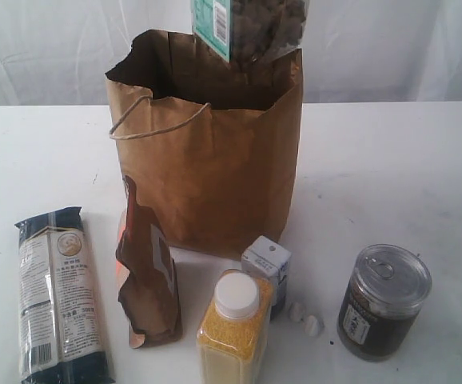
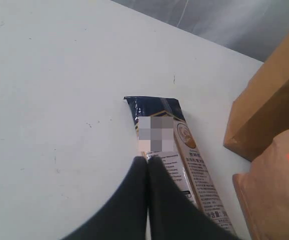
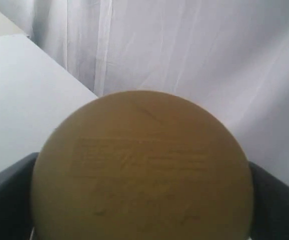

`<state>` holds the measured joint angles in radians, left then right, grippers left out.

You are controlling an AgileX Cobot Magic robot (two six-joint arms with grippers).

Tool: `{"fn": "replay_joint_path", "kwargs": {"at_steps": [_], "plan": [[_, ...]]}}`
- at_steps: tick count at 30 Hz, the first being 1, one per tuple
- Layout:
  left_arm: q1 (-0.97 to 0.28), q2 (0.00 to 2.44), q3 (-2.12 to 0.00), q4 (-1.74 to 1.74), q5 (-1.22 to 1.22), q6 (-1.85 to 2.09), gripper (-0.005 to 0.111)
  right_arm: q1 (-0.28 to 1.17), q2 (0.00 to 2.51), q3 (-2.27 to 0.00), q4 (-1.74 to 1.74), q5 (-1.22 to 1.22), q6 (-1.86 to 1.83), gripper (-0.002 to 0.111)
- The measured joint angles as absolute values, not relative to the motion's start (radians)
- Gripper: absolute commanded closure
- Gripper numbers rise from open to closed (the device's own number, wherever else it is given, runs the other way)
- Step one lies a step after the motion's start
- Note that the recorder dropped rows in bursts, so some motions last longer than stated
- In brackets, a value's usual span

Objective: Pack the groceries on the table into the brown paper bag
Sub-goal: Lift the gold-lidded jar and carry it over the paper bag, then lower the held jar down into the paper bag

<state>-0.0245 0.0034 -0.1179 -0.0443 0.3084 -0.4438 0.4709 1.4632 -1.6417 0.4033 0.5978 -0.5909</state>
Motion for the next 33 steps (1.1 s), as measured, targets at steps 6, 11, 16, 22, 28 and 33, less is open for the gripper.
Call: {"fn": "replay_joint_path", "kwargs": {"at_steps": [6, 11, 16, 22, 28, 33], "plan": [[-0.025, 0.003, -0.118, -0.044, 0.308, -0.444, 0.107, 0.485, 1.527, -1.642, 0.37, 0.598, -0.614, 0.108], [-0.025, 0.003, -0.118, -0.044, 0.308, -0.444, 0.107, 0.505, 1.567, -1.642, 0.311, 0.634, -0.62, 0.108], [-0.025, 0.003, -0.118, -0.044, 0.308, -0.444, 0.107, 0.529, 1.605, -1.642, 0.294, 0.653, -0.67, 0.108], [-0.025, 0.003, -0.118, -0.044, 0.308, -0.444, 0.107, 0.555, 1.656, -1.642, 0.283, 0.699, -0.761, 0.108], [-0.025, 0.003, -0.118, -0.044, 0.308, -0.444, 0.107, 0.558, 1.689, -1.642, 0.283, 0.708, -0.769, 0.108], [-0.025, 0.003, -0.118, -0.044, 0.308, -0.444, 0.107, 0.558, 1.706, -1.642, 0.285, 0.708, -0.769, 0.108]]}}
